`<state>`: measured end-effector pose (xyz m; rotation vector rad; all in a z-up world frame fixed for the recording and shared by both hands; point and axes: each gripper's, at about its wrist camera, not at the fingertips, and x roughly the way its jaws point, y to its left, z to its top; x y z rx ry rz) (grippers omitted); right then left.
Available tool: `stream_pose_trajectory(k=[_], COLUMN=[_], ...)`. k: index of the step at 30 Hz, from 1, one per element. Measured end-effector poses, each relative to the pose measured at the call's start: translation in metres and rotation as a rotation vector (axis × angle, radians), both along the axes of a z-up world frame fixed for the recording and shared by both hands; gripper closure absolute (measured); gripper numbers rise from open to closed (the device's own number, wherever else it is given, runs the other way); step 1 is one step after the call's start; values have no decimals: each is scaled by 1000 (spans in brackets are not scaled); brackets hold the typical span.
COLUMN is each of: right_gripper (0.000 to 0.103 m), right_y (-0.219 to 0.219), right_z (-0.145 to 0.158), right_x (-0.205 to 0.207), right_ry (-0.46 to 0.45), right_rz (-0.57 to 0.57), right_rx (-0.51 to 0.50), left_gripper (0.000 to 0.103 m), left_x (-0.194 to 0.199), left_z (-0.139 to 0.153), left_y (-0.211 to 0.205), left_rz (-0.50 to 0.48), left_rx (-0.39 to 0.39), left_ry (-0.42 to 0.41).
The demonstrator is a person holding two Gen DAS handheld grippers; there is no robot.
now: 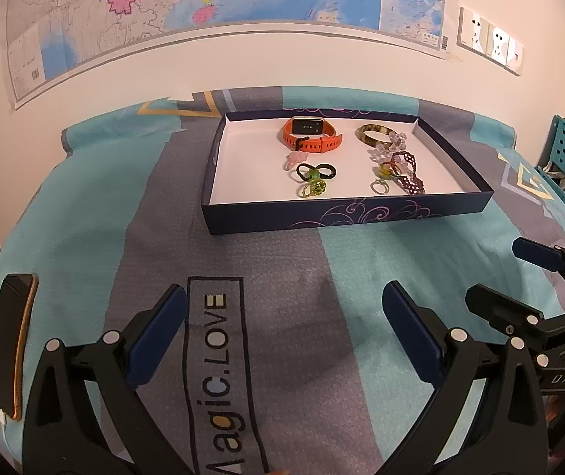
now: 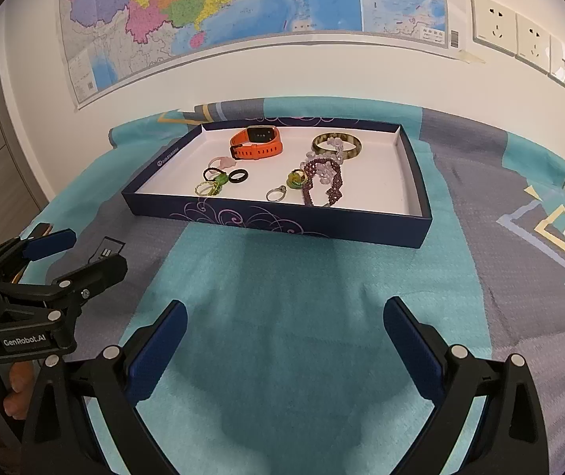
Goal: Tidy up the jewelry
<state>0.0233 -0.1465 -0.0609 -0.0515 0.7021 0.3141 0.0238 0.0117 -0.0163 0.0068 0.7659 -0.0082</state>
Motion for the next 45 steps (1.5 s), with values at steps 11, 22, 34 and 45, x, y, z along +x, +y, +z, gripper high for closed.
stream_pose_trajectory(k=[11,22,34,45], right_gripper=[7,7,7,7], right_y=[-1,-4,-6,-56], right_z=[1,2,1,0], right_x=[-5,-9,-10,8], right_ry=[-9,-16,-17,26], right_rz=[-4,-9,-13,-86], right_rx=[3,6,11,-72], left_gripper=[6,6,6,6], left_x=[-4,-9,-13,1], left_z=[2,6,8,-11], left_y=[-1,-4,-8,3], left_rz=[-2,-10,-34,-31], left_rx=[4,8,7,-44], left_ry=[-12,-27,-52,62])
